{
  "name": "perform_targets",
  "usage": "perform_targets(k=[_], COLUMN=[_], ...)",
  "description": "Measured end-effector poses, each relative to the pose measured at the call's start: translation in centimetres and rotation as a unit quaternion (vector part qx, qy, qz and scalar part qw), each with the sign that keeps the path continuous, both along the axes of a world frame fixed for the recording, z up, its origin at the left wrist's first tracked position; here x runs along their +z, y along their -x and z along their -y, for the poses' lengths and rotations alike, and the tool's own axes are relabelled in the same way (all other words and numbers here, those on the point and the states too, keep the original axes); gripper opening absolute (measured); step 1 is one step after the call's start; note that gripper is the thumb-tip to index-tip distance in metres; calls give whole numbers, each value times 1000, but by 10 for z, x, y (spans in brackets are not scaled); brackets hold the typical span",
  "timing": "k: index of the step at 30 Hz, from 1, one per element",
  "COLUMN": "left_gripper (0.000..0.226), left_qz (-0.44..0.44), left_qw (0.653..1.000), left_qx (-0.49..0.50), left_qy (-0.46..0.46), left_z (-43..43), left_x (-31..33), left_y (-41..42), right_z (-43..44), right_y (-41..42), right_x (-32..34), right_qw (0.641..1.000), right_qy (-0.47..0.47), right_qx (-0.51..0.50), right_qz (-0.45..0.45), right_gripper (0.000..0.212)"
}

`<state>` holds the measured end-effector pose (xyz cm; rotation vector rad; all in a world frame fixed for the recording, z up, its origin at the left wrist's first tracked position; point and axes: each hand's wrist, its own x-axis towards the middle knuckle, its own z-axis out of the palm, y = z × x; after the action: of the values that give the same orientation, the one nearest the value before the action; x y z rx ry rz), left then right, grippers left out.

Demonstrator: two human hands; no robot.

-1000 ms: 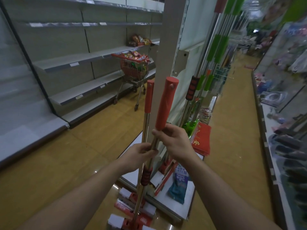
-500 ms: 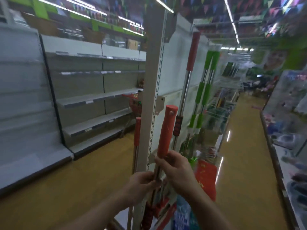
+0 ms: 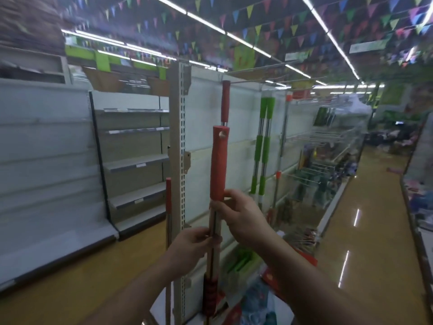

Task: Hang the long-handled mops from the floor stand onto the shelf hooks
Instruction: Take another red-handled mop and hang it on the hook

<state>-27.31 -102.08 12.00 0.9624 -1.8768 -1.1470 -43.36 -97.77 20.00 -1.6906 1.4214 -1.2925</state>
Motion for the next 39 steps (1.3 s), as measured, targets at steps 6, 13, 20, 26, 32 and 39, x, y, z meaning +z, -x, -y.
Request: perform_targets(k=[6, 13, 20, 26, 32, 39], left_gripper=[23, 25, 34, 38, 41, 2], left_qz=[-23, -12, -29, -36, -7, 16], left_qw=[1000, 999, 999, 999, 1000, 997], left_qx=[5, 12, -24, -21, 21, 73], left_qy=[-9, -33, -11, -24, -15, -28], left_z=[-6, 25, 72, 100, 117, 122], left_x=[19, 13, 8, 7, 10, 25], left_y=[49, 99, 141, 171, 194, 226], right_z=[-3, 18, 64, 92, 116, 149], right_y=[44, 98, 146, 176, 198, 232], right_x=[22, 38, 38, 35, 35, 33], right_qw=[1000, 999, 998, 999, 996, 987], right_qy=[5, 15, 24, 27, 66, 100], right_qx=[-13, 23, 37, 30, 51, 117], right_qz=[-16, 22, 37, 33, 32, 49], right_gripper=[33, 23, 24, 28, 24, 19])
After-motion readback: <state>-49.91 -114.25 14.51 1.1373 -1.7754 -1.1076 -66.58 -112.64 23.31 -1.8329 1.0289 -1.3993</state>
